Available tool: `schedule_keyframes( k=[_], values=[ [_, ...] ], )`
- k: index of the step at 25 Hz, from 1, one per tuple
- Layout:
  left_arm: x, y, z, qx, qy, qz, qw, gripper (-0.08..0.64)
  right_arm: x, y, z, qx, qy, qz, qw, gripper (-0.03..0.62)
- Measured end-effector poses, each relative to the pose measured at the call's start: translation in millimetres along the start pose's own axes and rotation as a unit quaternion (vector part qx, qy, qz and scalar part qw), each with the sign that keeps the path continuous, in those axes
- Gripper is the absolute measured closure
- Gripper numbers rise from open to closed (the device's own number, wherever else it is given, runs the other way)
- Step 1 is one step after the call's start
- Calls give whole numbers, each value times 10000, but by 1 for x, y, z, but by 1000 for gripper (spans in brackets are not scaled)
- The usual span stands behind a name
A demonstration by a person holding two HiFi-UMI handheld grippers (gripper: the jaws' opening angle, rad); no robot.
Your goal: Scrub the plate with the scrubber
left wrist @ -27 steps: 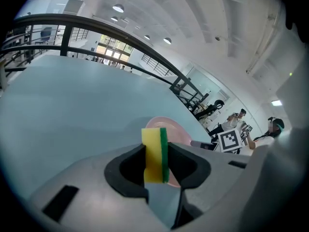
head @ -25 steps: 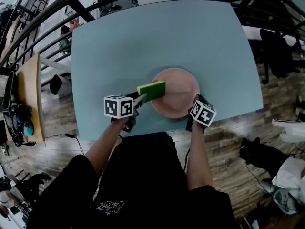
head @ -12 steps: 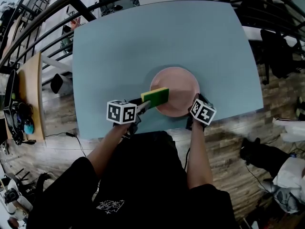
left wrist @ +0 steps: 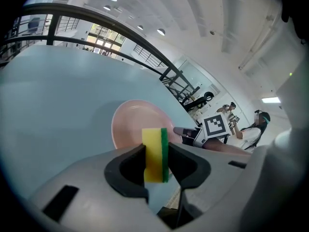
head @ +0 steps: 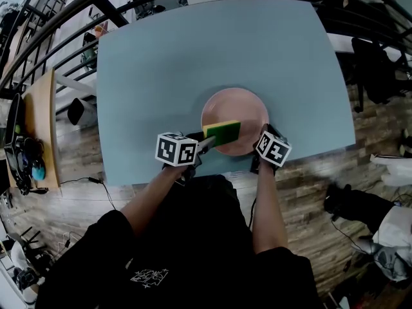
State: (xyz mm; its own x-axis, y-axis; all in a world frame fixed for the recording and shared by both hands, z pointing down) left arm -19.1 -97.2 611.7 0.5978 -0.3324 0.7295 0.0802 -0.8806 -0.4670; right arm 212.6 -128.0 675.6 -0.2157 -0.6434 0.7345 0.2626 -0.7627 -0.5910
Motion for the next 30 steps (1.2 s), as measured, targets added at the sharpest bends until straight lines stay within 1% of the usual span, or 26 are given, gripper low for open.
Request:
schedule_keyframes(
  k=[7,11,18,24,30],
  values=[
    [21,11,17,210,-109,-49,9997,428,1,0,1,-11,14,-13,10000,572],
    [30,18,22,229,-128,-32,9997,428,0,0,0,-11,26,-11,10000,572],
    [40,29,22,-42,-102,107,9999,428,1,0,2,-23,49,-46,10000,572],
    [47,35,29,-135,-157,230,9995,428,0,1,2,-42,72,-23,10000,572],
    [45,44,32,-379,-328,466,9977,428,-1,1,2,-25,90,-39,9999,572]
  ],
)
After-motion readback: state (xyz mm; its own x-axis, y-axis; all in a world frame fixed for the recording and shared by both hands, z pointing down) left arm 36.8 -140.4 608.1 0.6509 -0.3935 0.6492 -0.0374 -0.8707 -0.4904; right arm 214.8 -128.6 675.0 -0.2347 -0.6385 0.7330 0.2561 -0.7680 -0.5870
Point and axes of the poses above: the fingertips, and each gripper's own axes: x forward along the fingers, z to its right, y out of its top, the point moved 3 cm from there along -x, backward along the fingers, and after that the axes turned 8 degrees about y, right-handed, at the moved point
